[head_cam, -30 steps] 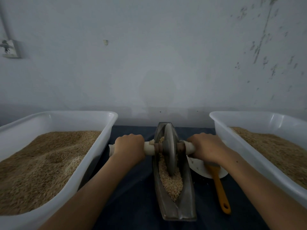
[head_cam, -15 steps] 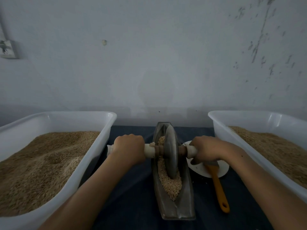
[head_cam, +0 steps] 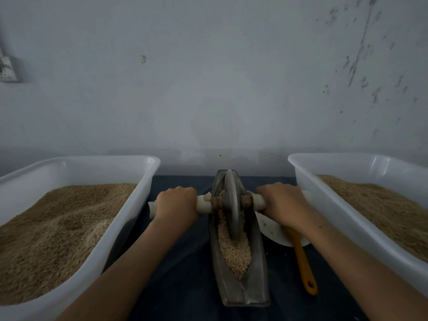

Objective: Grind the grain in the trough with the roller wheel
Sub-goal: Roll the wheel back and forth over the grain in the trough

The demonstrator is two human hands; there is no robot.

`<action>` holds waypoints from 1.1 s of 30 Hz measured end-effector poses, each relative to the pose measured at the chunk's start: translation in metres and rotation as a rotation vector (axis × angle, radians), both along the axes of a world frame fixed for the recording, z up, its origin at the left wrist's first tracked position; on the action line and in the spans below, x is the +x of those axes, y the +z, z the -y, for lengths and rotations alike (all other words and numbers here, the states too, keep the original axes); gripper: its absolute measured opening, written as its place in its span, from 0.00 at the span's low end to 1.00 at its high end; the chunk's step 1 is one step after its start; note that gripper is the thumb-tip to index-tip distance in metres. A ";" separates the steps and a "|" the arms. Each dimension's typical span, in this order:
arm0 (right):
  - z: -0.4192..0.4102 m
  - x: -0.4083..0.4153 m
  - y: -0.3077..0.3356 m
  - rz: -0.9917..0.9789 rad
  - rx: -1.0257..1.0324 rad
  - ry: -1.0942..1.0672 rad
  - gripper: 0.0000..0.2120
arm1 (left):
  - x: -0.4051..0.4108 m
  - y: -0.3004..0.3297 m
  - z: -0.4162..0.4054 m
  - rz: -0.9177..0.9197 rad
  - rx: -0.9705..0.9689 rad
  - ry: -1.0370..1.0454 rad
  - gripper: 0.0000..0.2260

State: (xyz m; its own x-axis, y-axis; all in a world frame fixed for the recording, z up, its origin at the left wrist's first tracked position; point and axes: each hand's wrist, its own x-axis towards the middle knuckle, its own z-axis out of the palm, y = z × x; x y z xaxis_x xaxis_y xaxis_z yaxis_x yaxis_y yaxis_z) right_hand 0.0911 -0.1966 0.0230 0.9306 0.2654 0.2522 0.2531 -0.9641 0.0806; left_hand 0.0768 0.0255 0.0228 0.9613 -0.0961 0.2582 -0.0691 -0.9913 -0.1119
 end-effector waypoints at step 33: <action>0.006 -0.002 0.015 -0.385 -0.031 -0.009 0.09 | -0.004 0.009 -0.001 -0.143 0.065 -0.013 0.11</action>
State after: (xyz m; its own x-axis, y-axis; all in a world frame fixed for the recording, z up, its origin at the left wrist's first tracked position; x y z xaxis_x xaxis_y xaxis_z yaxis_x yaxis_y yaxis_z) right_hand 0.0893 -0.2023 0.0378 0.9578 0.2591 -0.1240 0.2624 -0.9649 0.0103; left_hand 0.0724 0.0262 0.0323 0.9864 -0.1207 0.1120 -0.1014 -0.9812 -0.1644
